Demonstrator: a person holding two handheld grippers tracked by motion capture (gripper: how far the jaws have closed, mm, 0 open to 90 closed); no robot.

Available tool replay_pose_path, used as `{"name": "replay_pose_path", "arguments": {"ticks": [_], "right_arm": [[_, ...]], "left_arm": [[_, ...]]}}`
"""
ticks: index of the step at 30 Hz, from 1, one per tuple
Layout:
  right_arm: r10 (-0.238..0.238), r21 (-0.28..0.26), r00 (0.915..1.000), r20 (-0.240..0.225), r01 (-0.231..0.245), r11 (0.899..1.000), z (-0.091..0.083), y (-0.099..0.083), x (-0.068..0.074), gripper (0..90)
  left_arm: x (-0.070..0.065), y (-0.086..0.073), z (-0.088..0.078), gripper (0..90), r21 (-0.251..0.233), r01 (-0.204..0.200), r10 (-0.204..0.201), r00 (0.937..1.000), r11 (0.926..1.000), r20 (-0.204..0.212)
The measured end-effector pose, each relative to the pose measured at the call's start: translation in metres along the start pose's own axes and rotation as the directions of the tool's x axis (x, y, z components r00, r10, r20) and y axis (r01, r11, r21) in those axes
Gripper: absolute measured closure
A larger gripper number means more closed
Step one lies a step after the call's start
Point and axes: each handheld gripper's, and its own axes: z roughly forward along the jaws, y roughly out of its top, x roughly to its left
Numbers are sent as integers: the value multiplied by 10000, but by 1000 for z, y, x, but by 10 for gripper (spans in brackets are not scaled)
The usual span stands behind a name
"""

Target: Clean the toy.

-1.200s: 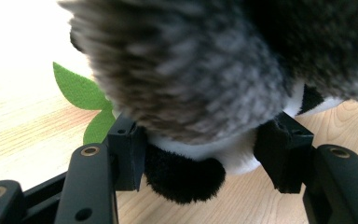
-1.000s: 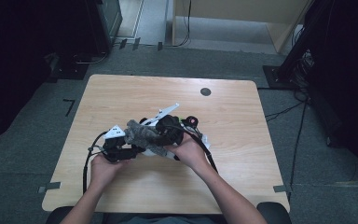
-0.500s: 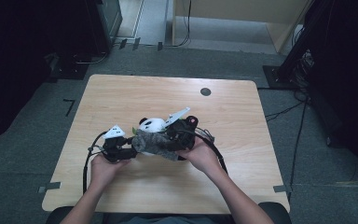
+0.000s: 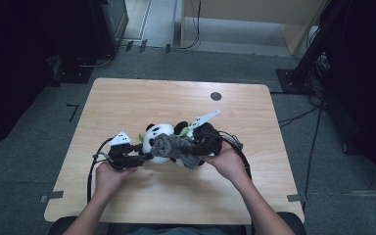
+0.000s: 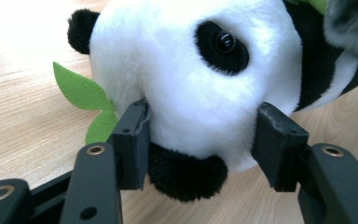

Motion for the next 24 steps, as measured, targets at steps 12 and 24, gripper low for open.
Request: {"name": "replay_pose_path", "arguments": {"ticks": [12, 24], "right_arm": [[445, -776, 9979, 470, -407, 9962, -24, -1, -12, 759], [101, -1237, 9991, 419, -48, 9923, -10, 45, 11, 756]], "left_arm": [[0, 0, 0, 431, -26, 35, -36, 10000, 10000, -7], [0, 0, 0, 428, 16, 25, -24, 10000, 10000, -21]]}}
